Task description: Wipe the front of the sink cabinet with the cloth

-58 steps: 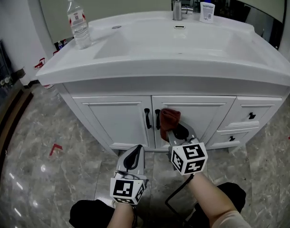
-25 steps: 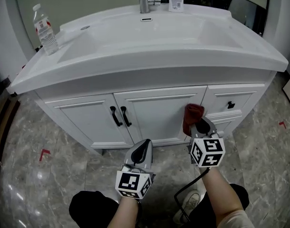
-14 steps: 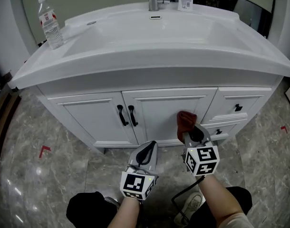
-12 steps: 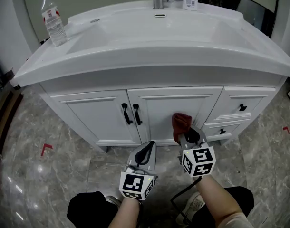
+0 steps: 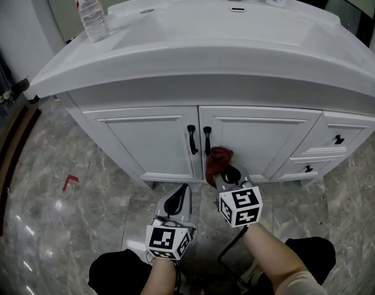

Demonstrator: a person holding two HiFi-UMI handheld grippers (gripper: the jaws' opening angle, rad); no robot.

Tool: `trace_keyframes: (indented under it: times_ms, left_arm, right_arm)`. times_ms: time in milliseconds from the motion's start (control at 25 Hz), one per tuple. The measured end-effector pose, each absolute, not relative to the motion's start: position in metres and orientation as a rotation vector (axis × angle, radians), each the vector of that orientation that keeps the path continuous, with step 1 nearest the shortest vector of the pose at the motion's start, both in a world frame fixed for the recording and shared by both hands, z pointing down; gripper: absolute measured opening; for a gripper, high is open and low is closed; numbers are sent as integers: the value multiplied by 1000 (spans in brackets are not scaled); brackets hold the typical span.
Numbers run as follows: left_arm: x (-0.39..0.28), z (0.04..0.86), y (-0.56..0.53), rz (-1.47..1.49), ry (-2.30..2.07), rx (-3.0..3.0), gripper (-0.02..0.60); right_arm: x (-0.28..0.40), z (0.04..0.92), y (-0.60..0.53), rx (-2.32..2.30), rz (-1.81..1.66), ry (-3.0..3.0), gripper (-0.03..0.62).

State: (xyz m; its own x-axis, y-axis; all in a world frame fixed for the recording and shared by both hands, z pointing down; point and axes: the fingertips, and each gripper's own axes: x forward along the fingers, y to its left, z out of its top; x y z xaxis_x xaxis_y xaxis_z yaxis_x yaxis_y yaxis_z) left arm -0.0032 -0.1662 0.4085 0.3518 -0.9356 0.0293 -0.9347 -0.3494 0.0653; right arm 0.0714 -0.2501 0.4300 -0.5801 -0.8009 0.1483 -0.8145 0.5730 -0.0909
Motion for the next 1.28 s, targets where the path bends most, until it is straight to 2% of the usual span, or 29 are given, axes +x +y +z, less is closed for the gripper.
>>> trace_keyframes:
  times_ms: [440,1280]
  left_arm:
    - [38,407,-178,-47,-1646,2587,0]
    - [157,416,-183,-68,-1440,2681,0]
  right_arm:
    - [122,429,-262,1495,208,-2617,78]
    - [309,425,-255,1865,288,-2408,77]
